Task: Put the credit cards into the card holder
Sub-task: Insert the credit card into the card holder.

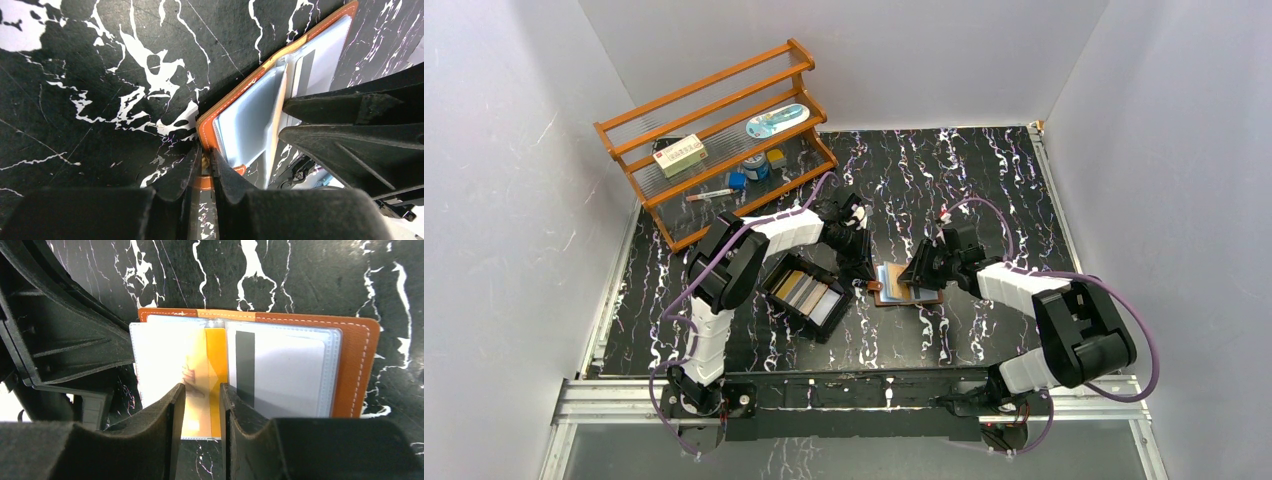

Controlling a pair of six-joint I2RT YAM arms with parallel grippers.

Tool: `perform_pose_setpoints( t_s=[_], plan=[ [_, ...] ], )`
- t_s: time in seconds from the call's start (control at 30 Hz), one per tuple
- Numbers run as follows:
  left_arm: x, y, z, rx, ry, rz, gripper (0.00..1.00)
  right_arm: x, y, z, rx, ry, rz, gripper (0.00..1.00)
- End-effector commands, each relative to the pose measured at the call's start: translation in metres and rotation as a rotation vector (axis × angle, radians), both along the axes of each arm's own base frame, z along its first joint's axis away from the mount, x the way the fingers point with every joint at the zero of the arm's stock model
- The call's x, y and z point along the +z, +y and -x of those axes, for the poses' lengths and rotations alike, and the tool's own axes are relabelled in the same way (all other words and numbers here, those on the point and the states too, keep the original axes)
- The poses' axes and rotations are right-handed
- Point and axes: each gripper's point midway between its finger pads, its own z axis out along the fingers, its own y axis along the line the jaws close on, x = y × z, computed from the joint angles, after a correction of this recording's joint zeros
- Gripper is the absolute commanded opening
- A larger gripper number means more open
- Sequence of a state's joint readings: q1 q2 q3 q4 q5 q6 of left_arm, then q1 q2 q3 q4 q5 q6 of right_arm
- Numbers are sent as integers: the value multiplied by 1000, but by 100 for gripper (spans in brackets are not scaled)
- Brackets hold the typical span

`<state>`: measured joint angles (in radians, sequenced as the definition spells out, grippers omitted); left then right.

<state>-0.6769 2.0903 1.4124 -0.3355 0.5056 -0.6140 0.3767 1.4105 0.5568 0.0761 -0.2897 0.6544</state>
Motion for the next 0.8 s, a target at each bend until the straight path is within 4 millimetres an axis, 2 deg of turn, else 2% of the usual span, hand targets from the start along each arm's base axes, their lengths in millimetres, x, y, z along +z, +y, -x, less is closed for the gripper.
perform_pose_setpoints(
  t_s=[0.0,0.2,0.47,0.77],
  plan=[
    [5,-4,6,-16,21,33,10,11,13,-12,20,-48,-16,40],
    [5,-4,6,-17,20,33,10,13,19,-10,40,-55,-24,40],
    [10,-5,1,-23,-6,26,10,32,8,-14,-2,-85,25,44],
    [11,-5,1,-22,-7,27,10,17,5,-12,-36,-42,57,47]
  ],
)
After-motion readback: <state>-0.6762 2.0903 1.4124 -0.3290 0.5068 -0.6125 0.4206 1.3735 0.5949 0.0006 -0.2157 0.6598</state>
